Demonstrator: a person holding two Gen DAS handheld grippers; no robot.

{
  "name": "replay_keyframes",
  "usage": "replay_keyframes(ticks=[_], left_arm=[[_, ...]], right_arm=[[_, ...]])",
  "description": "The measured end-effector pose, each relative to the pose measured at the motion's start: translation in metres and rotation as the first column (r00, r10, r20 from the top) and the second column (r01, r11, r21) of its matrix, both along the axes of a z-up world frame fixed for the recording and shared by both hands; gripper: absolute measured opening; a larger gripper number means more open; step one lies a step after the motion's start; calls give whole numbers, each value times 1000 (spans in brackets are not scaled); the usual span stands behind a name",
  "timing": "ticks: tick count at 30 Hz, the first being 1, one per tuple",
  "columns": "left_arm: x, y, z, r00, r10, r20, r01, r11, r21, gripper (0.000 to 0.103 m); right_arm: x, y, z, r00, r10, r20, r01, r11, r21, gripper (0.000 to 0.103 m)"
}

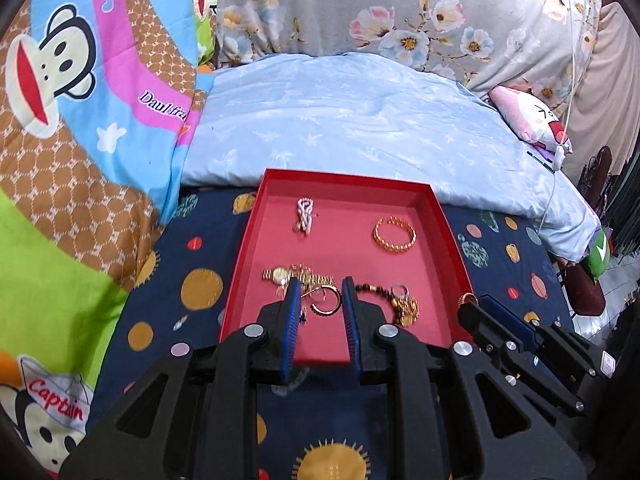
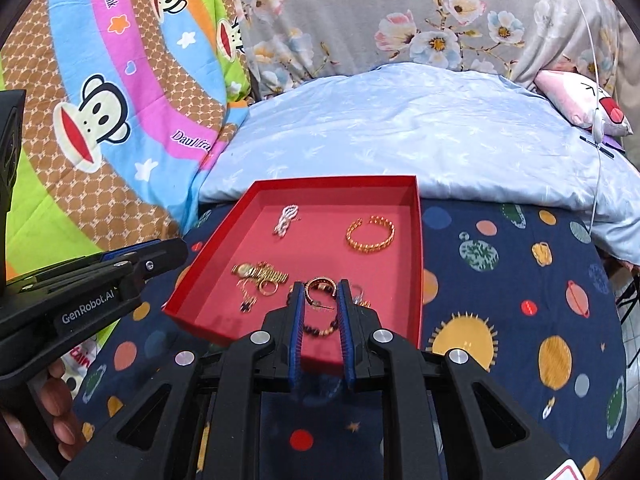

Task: Organize jewelry
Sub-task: 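Carry both hoop earrings over the red tray and lower them inside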

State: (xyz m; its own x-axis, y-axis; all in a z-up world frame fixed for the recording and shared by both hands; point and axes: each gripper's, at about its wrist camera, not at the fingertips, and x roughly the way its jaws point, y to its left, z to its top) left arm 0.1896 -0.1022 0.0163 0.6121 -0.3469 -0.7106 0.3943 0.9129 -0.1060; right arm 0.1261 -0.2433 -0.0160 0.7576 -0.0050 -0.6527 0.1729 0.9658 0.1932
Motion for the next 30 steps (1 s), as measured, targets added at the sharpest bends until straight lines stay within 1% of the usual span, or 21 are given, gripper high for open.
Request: replay_keyframes(ticks=[12, 18, 30], left_arm=[[37, -18, -6, 1000, 5, 8, -6, 999, 37, 20], [53, -25, -17, 1000, 11, -6, -10, 999, 47, 20], [67, -35, -33, 1000, 8, -22, -7, 998, 65, 21]], right_arm=[[40, -18, -10, 1000, -11, -16, 11, 1000, -5, 15], [55, -25, -19, 999, -12, -33, 13, 1000, 19, 15], [71, -26, -34, 998, -11, -57, 13, 1000, 23, 15]])
